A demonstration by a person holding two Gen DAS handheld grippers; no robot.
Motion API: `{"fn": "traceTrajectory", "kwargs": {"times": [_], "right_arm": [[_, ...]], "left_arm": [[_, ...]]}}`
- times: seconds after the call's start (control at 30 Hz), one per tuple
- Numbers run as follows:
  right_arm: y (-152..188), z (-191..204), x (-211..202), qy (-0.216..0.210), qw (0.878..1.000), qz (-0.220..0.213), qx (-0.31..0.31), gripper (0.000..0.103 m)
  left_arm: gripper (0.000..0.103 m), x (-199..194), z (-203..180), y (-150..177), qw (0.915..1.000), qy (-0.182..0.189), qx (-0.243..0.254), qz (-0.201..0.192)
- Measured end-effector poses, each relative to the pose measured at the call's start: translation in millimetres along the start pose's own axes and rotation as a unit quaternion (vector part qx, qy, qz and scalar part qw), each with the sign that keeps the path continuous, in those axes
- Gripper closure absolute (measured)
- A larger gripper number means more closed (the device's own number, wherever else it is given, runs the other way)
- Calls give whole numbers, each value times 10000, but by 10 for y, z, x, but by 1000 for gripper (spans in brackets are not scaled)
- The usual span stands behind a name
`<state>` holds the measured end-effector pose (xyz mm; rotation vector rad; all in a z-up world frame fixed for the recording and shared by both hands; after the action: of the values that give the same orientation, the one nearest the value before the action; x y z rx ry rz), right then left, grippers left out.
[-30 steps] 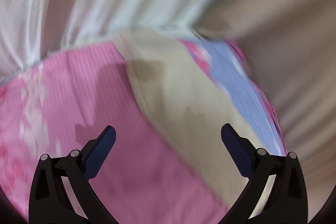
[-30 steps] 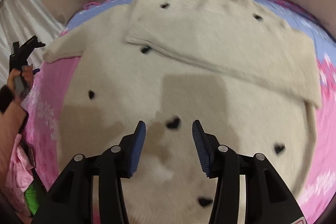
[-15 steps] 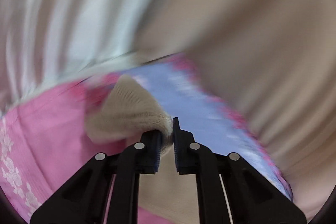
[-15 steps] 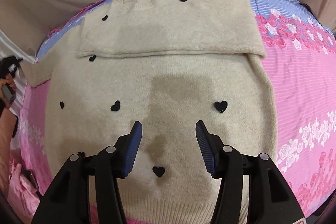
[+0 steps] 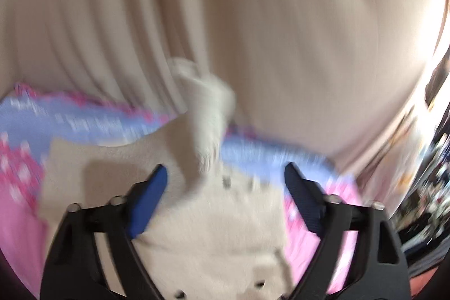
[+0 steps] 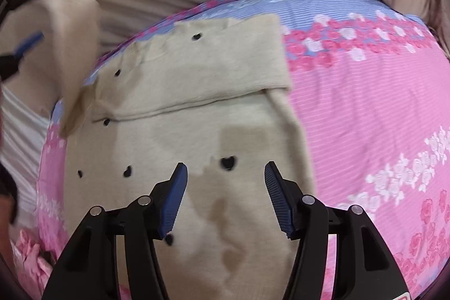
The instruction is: Fold small clothes
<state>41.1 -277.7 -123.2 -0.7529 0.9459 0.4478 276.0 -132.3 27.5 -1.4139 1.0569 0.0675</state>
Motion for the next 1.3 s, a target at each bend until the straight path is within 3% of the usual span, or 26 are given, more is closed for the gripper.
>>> {"fn": "traceTrajectory", "kwargs": {"times": [0.07, 0.13, 0.23, 0.3, 0.47, 0.6, 0.7, 0.73, 0.77, 0.8, 0.9, 1.0, 1.1, 1.17, 1.23, 1.3], "right_arm": [[-56, -154, -33, 80, 9999, -61, 48, 45], [-130, -237, -62, 46, 9999, -113, 24, 45], [-296, -171, -30, -68, 9997, -139, -187, 43], [-430, 22, 64, -282, 9988, -50, -399, 43], [-817, 605, 578, -723, 9958, 347, -452, 42], [-1109, 1003, 1094, -639, 9961, 526, -306, 42], [-1140, 1166, 1442, -597, 9949, 807, -62, 42], [-1120, 1203, 1548, -580, 9941, 916, 31, 51], [-1089, 1239, 1617, -617, 9930, 998, 98, 84], [-1061, 1271, 1646, -665, 9918, 1089, 104, 96], [-1192, 1486, 1347, -1125, 9919, 597, -24, 96], [-1463, 1634, 724, -1560, 9876, -108, -146, 97], [-1617, 1454, 258, -1263, 9880, -807, -361, 97], [-1580, 1118, 362, -645, 9932, -837, -488, 97], [-1469, 703, 741, -103, 9988, -375, -306, 97], [-1329, 450, 1076, 114, 9997, 195, -135, 97]], "left_arm": [[19, 326, -293, 534, 9965, -203, 276, 757], [19, 417, -428, 998, 9919, -249, 207, 1228], [19, 284, -496, 1494, 9866, -253, -22, 1610], [19, 112, -403, 1728, 9818, -518, 22, 1825], [18, -304, -40, 2012, 9780, -968, -216, 1835], [16, -656, 277, 2121, 9755, -1278, -465, 1729], [15, -808, 456, 2206, 9729, -1407, -636, 1720], [15, -822, 509, 2239, 9718, -1404, -733, 1748], [15, -828, 558, 2266, 9707, -1403, -825, 1766], [15, -822, 599, 2286, 9690, -1426, -920, 1796], [15, -789, 676, 2301, 9688, -1418, -991, 1774], [15, -753, 688, 2264, 9707, -1338, -960, 1749], [15, -687, 650, 2231, 9726, -1256, -922, 1725], [15, -617, 599, 2222, 9732, -1171, -881, 1770], [15, -552, 542, 2211, 9737, -1094, -850, 1809], [15, -493, 471, 2194, 9743, -1033, -783, 1844]]}}
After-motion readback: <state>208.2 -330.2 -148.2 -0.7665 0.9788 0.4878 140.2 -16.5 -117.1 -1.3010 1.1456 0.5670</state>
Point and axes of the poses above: each gripper's, at about its wrist camera, not at the fingertips, and x roughly the way its jaws point, z to its left, y to its underside, the point moved 7 cm from there along x, roughly the way its jaws point, and after that the axes turned 14 degrees about x, right-handed, at the moved point
